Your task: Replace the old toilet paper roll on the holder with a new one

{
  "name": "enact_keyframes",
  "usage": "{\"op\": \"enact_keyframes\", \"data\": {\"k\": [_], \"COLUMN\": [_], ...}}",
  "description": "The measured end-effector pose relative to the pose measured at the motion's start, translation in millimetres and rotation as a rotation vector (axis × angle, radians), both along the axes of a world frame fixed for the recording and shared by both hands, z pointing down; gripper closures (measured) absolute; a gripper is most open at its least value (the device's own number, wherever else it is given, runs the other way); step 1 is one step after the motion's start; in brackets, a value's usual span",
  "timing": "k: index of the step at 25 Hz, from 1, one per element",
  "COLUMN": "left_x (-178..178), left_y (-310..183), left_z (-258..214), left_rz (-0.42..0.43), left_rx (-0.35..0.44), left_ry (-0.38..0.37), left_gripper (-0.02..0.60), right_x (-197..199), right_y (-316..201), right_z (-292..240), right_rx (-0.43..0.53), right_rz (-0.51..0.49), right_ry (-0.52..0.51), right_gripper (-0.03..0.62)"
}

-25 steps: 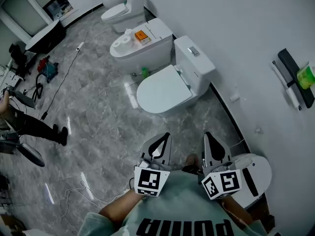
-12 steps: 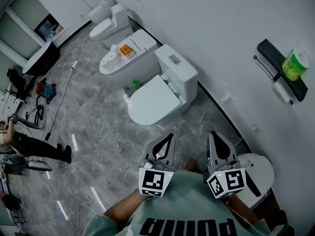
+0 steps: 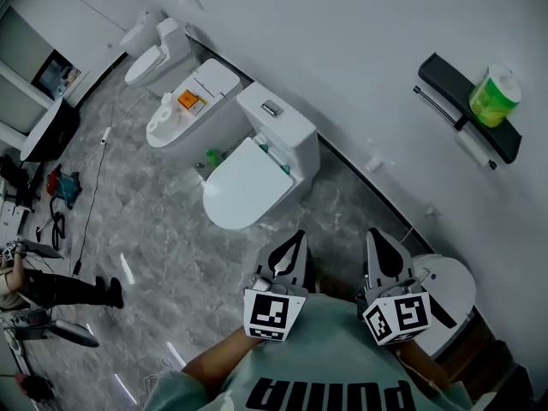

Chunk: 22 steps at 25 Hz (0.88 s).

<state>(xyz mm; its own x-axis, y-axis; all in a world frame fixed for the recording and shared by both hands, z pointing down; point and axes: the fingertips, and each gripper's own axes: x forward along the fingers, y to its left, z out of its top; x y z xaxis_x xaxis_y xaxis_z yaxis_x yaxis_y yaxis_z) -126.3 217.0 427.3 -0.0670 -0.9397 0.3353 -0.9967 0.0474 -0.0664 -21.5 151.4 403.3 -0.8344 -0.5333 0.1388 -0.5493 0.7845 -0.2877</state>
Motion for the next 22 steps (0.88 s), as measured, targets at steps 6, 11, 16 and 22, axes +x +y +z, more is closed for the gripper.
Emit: {"op": "enact_keyframes", "data": {"k": [6, 11, 16, 22], "left_x": [-4.2, -11.4, -17.7, -32.2], "left_y": [-54.8, -99.4, -129.6, -151.8], "left_z": [3.2, -4.1, -4.9, -5.9], "left_rz": [0.13, 0.238, 0.328, 0.404], "left_rx": [0.004, 0.028, 0.038, 0.051], "left_ry": [0.027, 0.059, 0.09, 0.123], "left_gripper": [0.577, 0.577, 0.577, 0.577], "right_x": [2.1, -5.2, -9.6, -14.6], "right_y": [-40.2, -66.7, -86.0, -100.2], "right_z": [3.6, -4.0, -7.1, -10.9], "right_rx": [-0.008, 0.0, 0.003, -0.001], "right_rz": [0.127, 0.225, 0.318, 0.429], "right_ry": [0.049, 0.086, 0.114, 0.132], "right_gripper": [0.586, 0.586, 0.586, 0.586]}}
